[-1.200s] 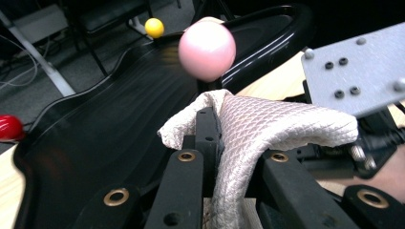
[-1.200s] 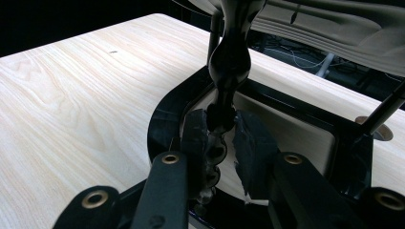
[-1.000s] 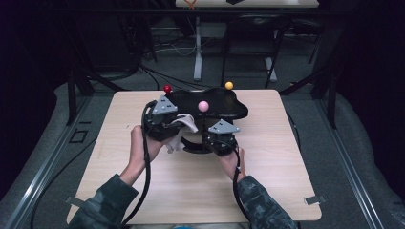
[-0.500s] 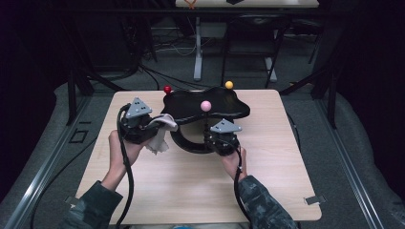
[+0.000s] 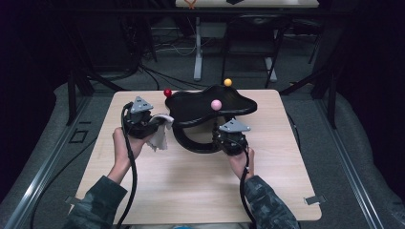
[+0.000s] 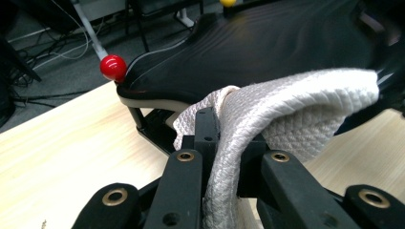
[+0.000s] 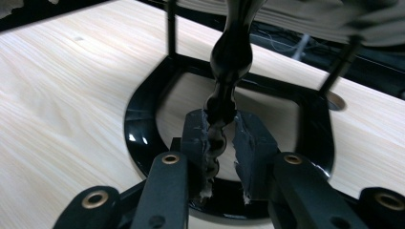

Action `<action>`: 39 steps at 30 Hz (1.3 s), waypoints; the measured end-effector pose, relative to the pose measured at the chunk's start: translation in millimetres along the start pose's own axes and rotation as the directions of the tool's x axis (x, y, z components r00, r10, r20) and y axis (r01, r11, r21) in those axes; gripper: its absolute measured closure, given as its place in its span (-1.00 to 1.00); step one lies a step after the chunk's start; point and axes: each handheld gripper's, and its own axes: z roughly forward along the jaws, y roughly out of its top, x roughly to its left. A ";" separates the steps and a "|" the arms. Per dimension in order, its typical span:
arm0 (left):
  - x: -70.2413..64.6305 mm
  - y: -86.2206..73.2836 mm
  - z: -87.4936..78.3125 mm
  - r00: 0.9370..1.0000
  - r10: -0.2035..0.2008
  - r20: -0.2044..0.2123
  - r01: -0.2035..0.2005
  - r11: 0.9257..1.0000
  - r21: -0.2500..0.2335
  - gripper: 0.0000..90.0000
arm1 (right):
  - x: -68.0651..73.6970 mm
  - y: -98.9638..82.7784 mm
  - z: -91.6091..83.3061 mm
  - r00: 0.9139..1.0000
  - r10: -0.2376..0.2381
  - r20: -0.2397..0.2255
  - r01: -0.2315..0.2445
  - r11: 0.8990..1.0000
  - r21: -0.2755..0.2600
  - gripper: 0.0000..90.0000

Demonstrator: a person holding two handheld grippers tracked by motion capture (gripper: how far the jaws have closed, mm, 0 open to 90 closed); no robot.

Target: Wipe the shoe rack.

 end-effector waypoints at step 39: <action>15.1 -8.2 47.2 0.999 -0.014 -0.041 0.017 0.998 0.062 0.83 | -21.6 -1.3 -7.5 1.000 0.026 -0.003 -0.026 0.999 -0.039 0.67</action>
